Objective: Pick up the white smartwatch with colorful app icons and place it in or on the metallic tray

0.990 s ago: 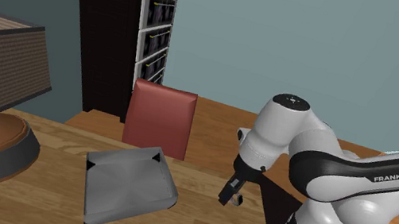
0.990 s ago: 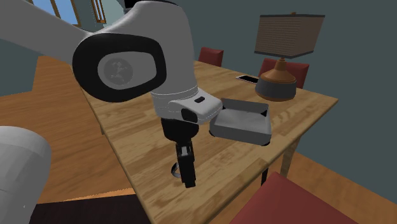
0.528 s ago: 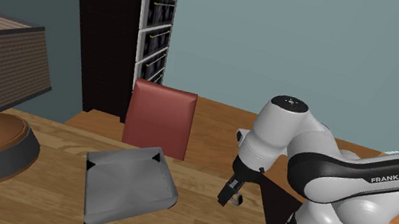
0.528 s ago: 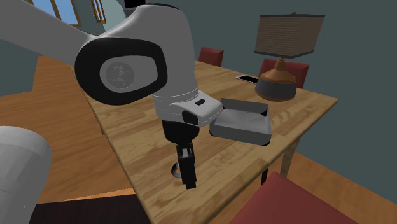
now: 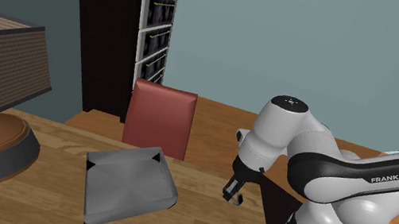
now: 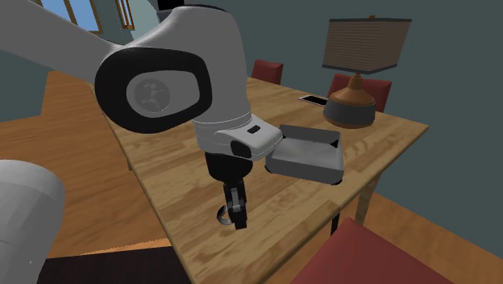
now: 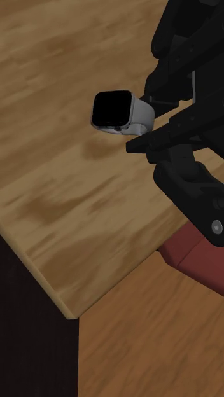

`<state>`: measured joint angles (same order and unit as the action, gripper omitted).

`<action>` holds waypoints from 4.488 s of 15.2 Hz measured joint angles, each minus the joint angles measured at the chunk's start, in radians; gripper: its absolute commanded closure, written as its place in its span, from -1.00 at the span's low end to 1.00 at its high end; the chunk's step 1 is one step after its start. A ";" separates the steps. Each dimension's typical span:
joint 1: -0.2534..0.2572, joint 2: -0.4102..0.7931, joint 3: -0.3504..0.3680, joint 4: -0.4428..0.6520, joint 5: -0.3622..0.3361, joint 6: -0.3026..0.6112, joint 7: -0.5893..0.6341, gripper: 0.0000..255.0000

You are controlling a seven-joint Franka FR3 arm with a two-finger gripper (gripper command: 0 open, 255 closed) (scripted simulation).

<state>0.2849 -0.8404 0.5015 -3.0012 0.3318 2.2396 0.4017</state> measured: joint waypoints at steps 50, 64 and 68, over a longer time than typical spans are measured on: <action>-0.267 0.957 0.230 1.099 -0.540 -0.231 0.393 1.00; -0.244 1.051 0.214 1.028 -0.628 -0.100 0.466 1.00; -0.243 1.053 0.214 1.028 -0.630 -0.098 0.468 1.00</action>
<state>0.0418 0.2125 0.7153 -1.9730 -0.2985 2.1419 0.8693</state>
